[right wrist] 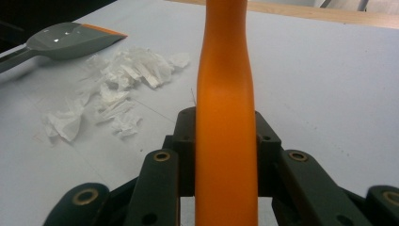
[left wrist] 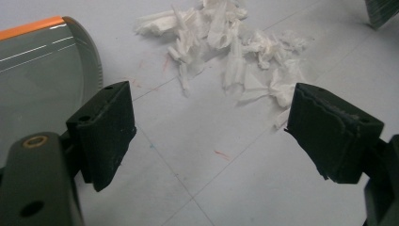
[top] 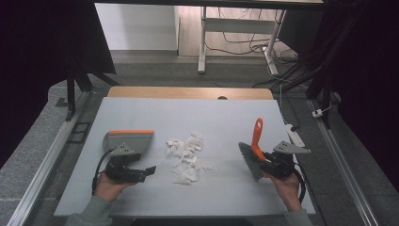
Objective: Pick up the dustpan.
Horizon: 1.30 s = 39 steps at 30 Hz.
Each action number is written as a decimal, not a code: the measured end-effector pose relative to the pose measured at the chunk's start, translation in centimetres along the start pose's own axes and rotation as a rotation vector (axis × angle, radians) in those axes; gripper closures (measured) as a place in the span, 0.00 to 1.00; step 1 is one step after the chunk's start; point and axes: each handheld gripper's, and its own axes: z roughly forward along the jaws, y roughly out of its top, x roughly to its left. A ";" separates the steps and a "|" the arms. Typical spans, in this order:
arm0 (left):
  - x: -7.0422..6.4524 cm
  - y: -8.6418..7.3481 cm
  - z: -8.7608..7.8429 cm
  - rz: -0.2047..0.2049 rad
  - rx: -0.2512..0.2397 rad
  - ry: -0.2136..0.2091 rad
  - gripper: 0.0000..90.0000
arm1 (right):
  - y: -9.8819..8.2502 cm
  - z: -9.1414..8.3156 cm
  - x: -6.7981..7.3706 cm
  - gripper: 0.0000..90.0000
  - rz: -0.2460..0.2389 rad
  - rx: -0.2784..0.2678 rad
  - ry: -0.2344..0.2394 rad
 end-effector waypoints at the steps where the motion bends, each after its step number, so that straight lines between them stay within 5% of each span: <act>1: 0.0 0.1 0.0 0.004 0.003 0.002 0.18 | -0.1 0.0 0.0 0.78 0.007 -0.005 0.001; 7: 0.4 1.1 -0.5 0.000 -0.015 0.001 0.19 | -0.2 -0.2 -0.1 0.78 0.010 -0.007 -0.005; 15: 0.2 1.7 -1.6 -0.021 -0.005 0.053 0.19 | -0.3 -0.5 0.0 0.78 0.013 -0.018 0.004; 25: -0.2 2.9 -2.7 -0.055 0.067 0.124 0.19 | 0.0 0.0 -0.5 0.78 0.010 -0.026 0.014; 39: 2.9 2.0 -2.5 -0.127 0.165 0.197 0.17 | 0.0 -0.3 -0.1 0.78 0.001 -0.021 0.001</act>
